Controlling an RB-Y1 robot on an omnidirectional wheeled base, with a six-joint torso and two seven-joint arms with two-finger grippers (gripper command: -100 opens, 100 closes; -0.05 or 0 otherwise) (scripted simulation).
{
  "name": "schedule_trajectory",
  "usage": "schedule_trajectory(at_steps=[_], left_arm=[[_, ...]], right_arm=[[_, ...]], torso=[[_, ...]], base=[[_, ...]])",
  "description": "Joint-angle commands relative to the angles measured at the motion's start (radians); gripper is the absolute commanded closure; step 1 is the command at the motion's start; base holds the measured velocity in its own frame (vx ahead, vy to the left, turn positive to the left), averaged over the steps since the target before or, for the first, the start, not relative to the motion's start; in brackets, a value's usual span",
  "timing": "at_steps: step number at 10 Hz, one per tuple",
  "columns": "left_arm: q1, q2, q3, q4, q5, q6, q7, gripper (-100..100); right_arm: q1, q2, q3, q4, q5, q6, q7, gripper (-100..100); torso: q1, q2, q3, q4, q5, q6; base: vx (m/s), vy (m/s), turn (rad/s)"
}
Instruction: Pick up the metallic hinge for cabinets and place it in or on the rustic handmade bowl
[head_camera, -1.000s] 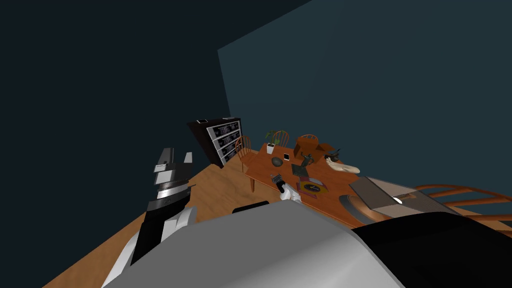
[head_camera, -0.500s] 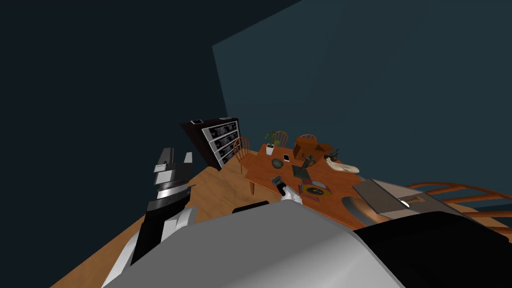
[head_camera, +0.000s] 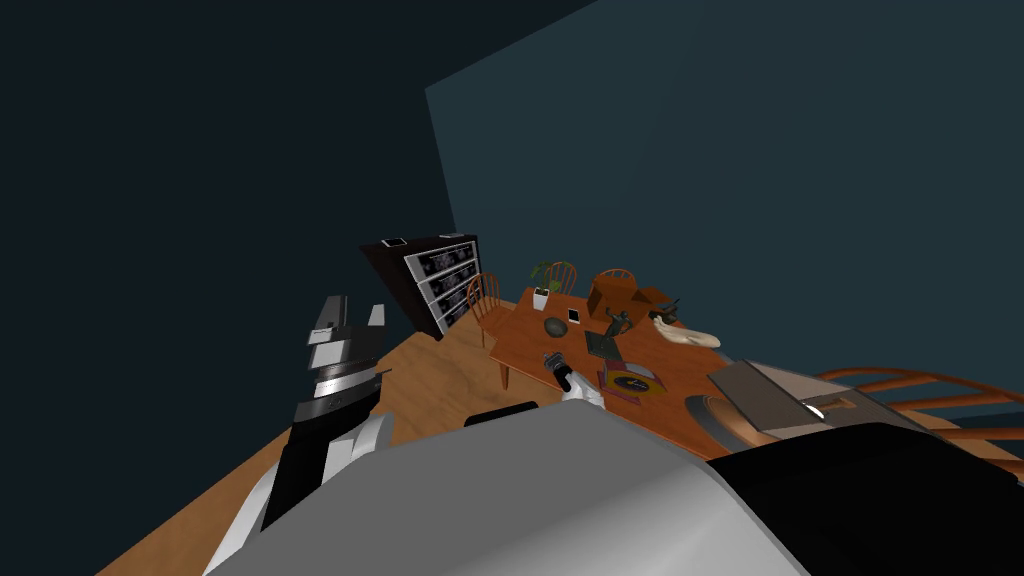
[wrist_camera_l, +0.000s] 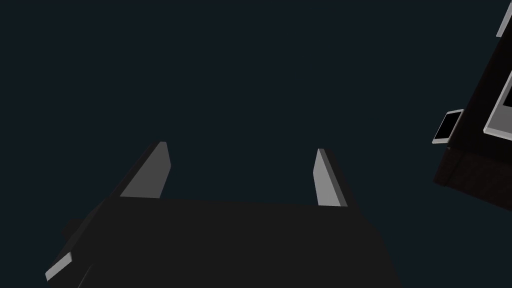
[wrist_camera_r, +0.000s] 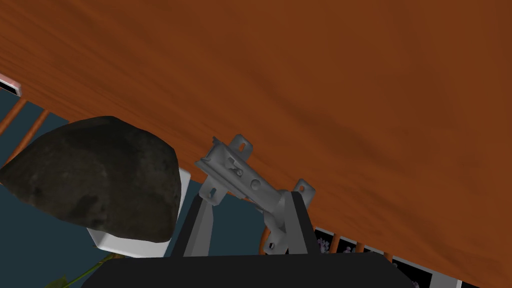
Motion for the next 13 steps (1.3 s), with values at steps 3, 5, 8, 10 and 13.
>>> schedule_trajectory(at_steps=[3,5,8,10,13], left_arm=[[0.000,0.000,0.000,0.000,0.000,0.000,0.000,0],[0.000,0.000,0.000,0.000,0.000,0.000,0.000,0],[0.000,0.000,0.000,0.000,0.000,0.000,0.000,0],[0.000,0.000,0.000,0.000,0.000,0.000,0.000,0],[0.000,0.000,0.000,0.000,0.000,0.000,0.000,0]], right_arm=[[-0.022,-0.016,0.024,-0.014,-0.040,0.054,-0.014,100],[-0.026,-0.018,0.028,-0.016,-0.046,0.061,-0.015,100],[-0.059,-0.029,0.028,-0.028,-0.043,0.055,-0.023,100],[-0.096,-0.043,0.028,-0.032,-0.037,0.039,-0.040,100],[-0.179,-0.080,0.031,-0.030,-0.023,0.001,-0.091,100]], torso=[[-0.001,0.007,0.004,0.001,-0.001,0.000],[-0.001,0.006,0.003,0.001,-0.001,0.000],[0.003,-0.001,0.000,0.001,-0.001,-0.001],[0.003,-0.001,-0.001,0.000,-0.001,0.000],[0.008,-0.003,-0.001,0.000,0.000,-0.001]], base=[[-0.111,-0.016,0.092],[-0.069,-0.013,0.041],[-0.001,0.048,0.022],[0.016,0.059,-0.005],[0.027,0.118,-0.049]])
